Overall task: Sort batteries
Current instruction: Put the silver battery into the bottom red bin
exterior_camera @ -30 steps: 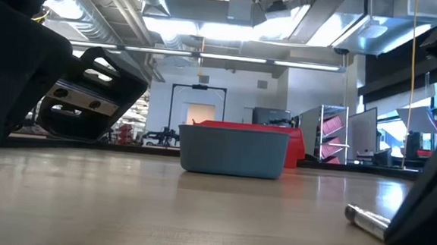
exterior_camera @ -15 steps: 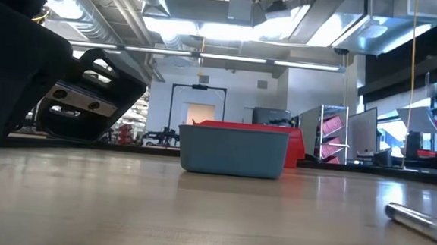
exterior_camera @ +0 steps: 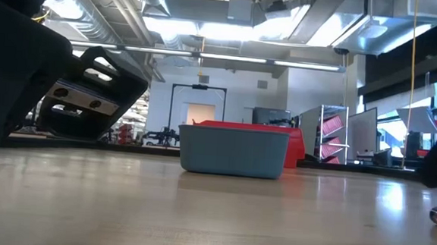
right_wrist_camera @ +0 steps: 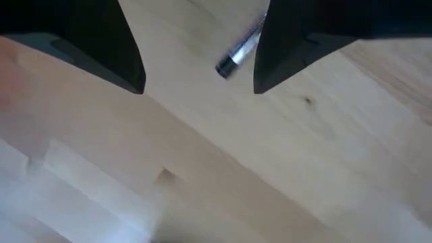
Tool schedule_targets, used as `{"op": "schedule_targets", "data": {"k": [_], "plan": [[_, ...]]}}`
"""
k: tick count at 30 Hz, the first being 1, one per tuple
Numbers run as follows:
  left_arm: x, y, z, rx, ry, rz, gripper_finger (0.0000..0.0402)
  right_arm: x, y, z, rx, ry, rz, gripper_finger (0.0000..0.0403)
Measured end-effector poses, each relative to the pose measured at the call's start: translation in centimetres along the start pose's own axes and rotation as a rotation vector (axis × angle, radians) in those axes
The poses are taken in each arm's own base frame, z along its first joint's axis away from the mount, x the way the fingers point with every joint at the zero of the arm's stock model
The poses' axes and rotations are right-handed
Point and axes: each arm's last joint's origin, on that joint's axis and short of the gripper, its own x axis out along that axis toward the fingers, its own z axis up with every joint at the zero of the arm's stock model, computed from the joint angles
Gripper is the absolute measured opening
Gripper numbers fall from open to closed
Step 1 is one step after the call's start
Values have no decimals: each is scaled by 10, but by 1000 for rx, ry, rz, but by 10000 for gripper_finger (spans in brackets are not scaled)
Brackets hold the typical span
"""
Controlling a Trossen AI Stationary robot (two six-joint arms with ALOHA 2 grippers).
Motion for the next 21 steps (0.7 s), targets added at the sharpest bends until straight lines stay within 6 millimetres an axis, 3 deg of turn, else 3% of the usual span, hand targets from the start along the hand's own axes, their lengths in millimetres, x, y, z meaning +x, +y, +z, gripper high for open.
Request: {"op": "schedule_targets", "data": {"k": [6,13,16,21], "plan": [[0,0,0,3,0,0,1,-10,-8,10,-16,57,5,276],[0,0,0,4,0,1,1,-39,-63,53,58,63,109,276],[0,0,0,3,0,1,1,-36,-75,55,148,99,220,276],[0,1,0,-2,-4,15,1,-9,-59,36,258,183,368,276]]}}
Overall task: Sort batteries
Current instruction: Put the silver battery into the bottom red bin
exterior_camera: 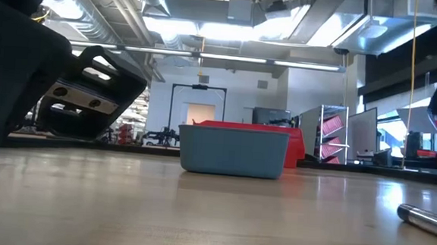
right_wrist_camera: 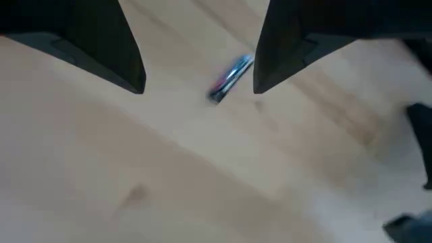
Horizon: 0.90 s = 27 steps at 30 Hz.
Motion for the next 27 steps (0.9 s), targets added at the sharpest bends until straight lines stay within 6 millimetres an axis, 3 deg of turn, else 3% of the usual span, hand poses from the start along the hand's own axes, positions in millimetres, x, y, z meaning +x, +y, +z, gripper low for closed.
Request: {"op": "schedule_targets", "data": {"k": [8,15,20,27], "plan": [[0,0,0,-4,-4,11,1,53,10,-14,29,63,26,275],[0,0,0,-4,-3,13,1,58,13,-24,-7,71,58,265],[0,0,0,-11,-3,13,1,60,5,-34,-87,26,14,200],[0,0,0,-19,-2,14,1,79,0,-56,-201,-77,23,97]]}}
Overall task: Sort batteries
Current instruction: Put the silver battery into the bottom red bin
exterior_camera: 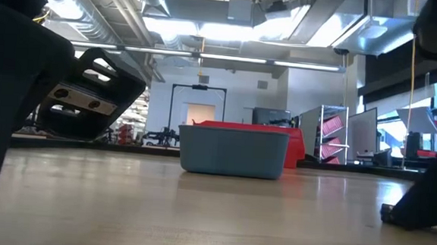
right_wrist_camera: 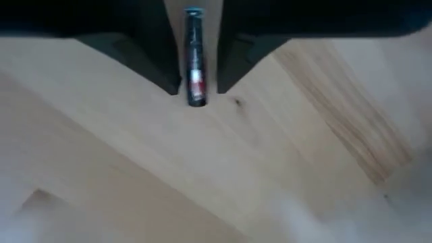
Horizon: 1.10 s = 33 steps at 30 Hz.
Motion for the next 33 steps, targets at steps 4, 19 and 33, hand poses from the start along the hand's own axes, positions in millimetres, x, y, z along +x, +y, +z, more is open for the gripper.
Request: {"op": "schedule_targets", "data": {"k": [4,19,33], "plan": [[0,0,0,0,0,0,1,-3,-4,-9,-43,-53,-11,49],[0,0,0,0,1,-1,1,-22,-12,-36,-121,-255,46,30],[0,0,0,2,3,-1,1,-81,15,32,-118,-343,-12,32]]}}
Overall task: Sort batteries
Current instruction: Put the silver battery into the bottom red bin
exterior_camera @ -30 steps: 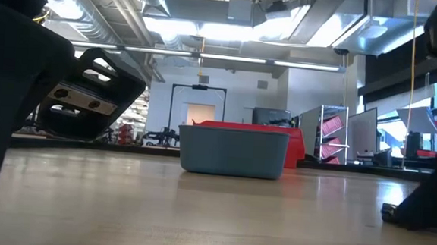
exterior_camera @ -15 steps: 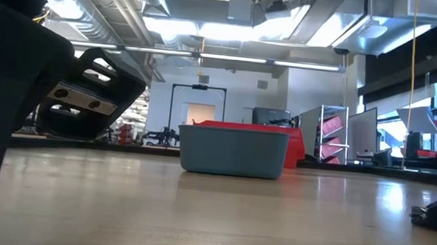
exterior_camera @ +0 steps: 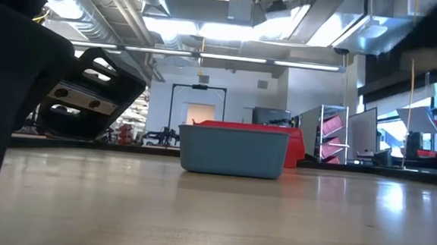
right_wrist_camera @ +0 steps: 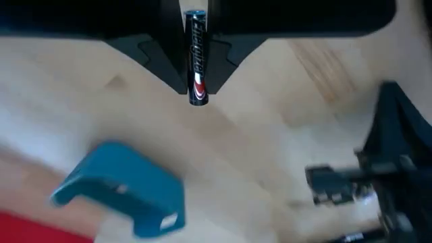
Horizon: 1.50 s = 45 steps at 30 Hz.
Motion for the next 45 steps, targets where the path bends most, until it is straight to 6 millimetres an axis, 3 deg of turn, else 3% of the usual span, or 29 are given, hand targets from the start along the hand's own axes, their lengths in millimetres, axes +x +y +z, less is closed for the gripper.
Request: {"op": "schedule_targets", "data": {"k": [5,8,15,19,24,29,37,45], "plan": [[0,0,0,-1,1,0,1,-33,-14,53,-10,5,-30,32],[0,0,0,-1,1,0,1,-52,-33,82,2,135,-112,32],[-1,-3,-1,4,-1,0,1,-78,-72,116,77,402,-118,32],[-1,-4,-2,4,0,-1,1,-82,-97,111,122,505,-165,25],[-1,-6,-3,11,1,-2,1,-84,-145,90,205,772,-381,25],[-1,-6,-3,15,1,-3,1,-80,-184,63,306,733,-517,27],[-1,-6,-3,8,1,-4,1,-44,-192,28,357,695,-478,27],[-1,-6,-3,4,0,-4,1,-35,-199,19,359,701,-505,33]]}}
